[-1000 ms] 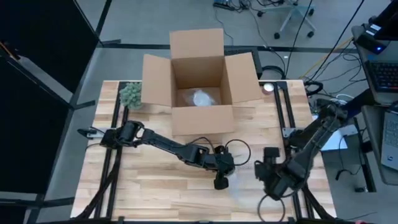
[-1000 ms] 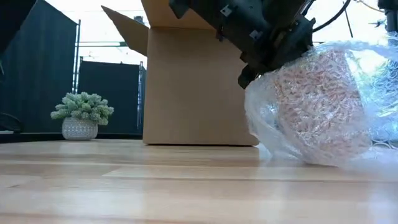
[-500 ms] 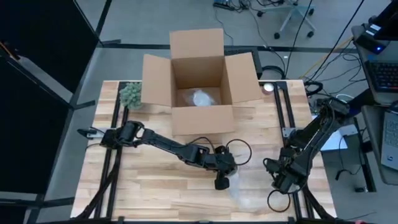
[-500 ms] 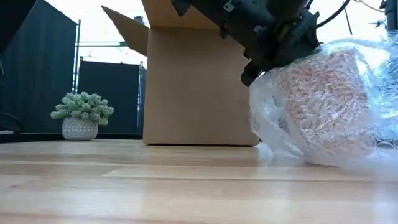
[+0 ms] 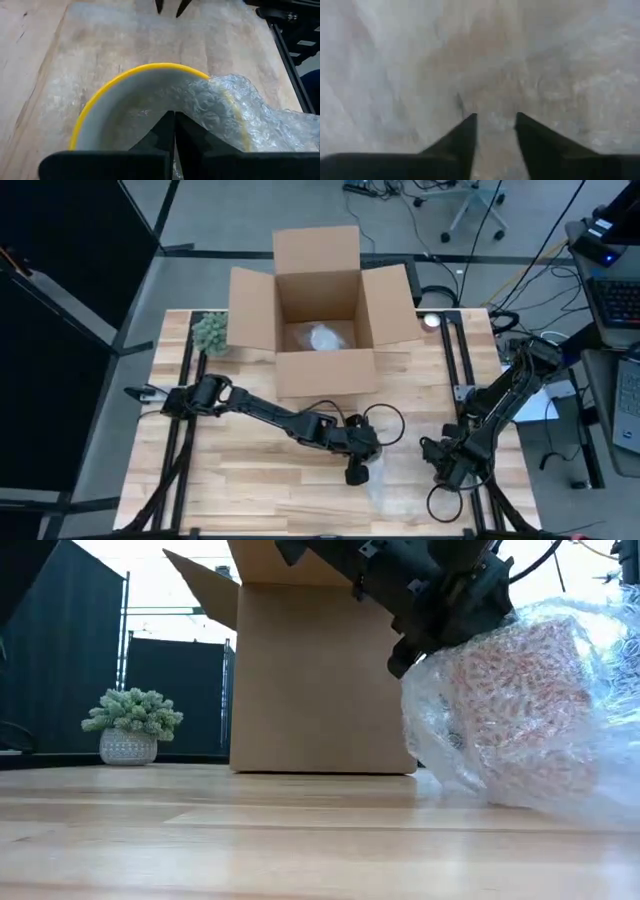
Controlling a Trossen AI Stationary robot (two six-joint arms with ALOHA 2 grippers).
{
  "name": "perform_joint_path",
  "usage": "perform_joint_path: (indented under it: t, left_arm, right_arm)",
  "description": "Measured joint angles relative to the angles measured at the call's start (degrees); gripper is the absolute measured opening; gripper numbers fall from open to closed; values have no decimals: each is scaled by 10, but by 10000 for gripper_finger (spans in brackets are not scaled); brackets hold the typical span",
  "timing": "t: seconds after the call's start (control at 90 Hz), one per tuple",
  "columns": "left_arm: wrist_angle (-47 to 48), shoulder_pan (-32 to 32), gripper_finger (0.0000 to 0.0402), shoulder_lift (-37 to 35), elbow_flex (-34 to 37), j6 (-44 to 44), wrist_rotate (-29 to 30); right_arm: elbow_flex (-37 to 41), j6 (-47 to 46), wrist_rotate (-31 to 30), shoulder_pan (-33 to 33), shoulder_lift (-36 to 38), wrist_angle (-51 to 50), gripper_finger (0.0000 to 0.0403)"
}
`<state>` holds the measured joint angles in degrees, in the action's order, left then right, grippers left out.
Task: Wrap mug
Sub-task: Wrap the orange mug in the bubble wrap
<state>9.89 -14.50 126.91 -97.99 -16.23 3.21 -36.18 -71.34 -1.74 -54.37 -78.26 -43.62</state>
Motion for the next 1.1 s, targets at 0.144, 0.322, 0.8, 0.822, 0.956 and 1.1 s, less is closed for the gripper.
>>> perform_joint_path:
  t: [0.144, 0.322, 0.8, 0.822, 0.956, 1.1]
  left_arm:
    - [1, 0, 0, 0, -2, -15, -15]
    - [0, 0, 0, 0, -15, -15, -17]
    - [1, 2, 0, -1, -24, -14, -17]
    - [1, 2, 0, -1, -24, -14, -17]
    - [1, 2, 0, -1, -24, -14, -17]
    - [1, 2, 0, -1, -24, -14, -17]
  right_arm:
    - [-1, 17, -59, 0, 14, 24, 12]
    - [-35, 46, -117, 0, 66, -8, 2]
    - [-62, 13, -127, 12, 154, -29, 5]
    - [-62, -11, -104, 16, 154, -44, 8]
    - [-62, -95, -2, 22, 149, -108, 44]
    - [-62, -122, 21, 22, 148, -134, 112]
